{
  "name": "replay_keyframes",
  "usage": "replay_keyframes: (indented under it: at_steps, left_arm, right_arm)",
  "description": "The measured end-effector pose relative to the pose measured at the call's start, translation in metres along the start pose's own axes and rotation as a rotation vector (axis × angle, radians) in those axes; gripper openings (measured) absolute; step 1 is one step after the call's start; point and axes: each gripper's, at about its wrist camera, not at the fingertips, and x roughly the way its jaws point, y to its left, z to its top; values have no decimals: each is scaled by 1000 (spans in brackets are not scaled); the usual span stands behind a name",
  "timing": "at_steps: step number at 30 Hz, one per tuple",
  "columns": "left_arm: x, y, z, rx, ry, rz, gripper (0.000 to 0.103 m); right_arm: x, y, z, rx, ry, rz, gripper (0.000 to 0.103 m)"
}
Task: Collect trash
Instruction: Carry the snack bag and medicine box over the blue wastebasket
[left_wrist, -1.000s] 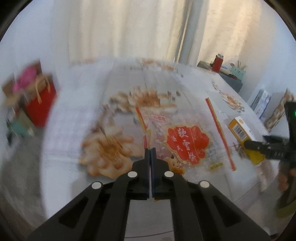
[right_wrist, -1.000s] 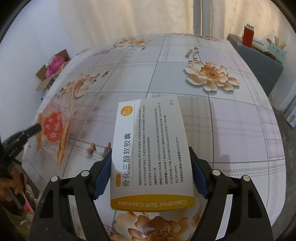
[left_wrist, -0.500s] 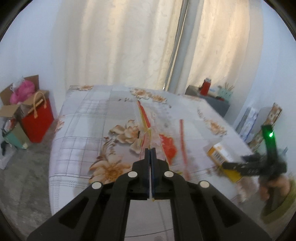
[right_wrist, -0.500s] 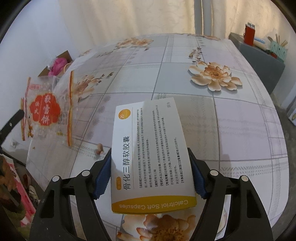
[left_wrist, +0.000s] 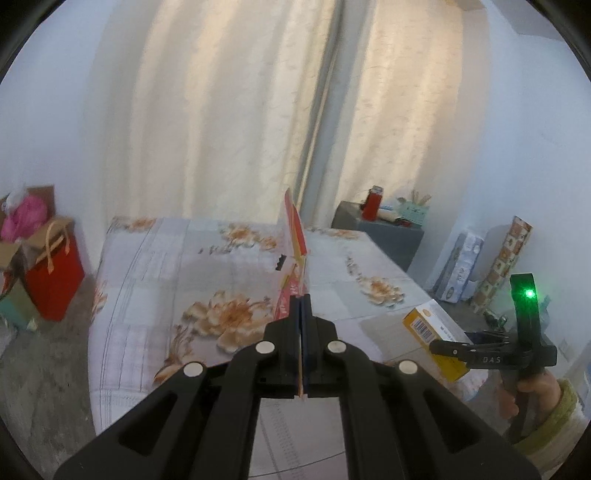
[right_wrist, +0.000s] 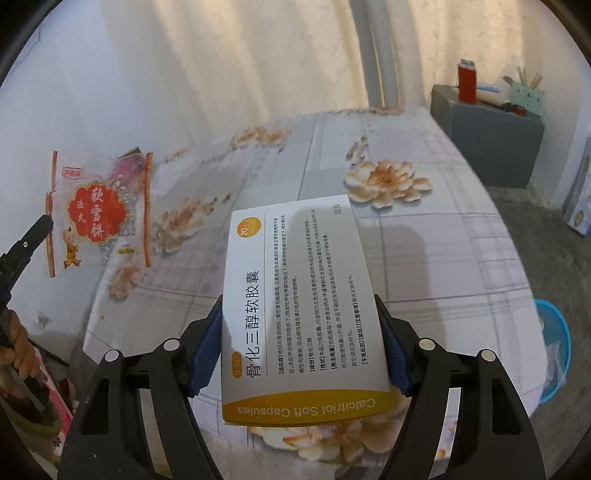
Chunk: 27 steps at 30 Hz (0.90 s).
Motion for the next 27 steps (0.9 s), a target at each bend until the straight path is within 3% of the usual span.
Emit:
replay_keyframes:
  at_steps: [11, 19, 25, 27]
  left_arm:
    - [9, -72, 32, 111, -25, -197, 0]
    - [61, -186, 50, 249, 41, -416, 0]
    - [127, -298, 43, 319, 187, -584, 0]
    - [161, -340, 29, 316, 289, -639, 0]
  right_arm:
    - [-70, -51, -35, 195, -137, -53, 69]
    - [-117, -140, -88, 424, -208, -184, 69]
    - [-150, -228, -134, 602, -227, -350, 69]
    - [-152, -250, -145, 643, -217, -383, 69]
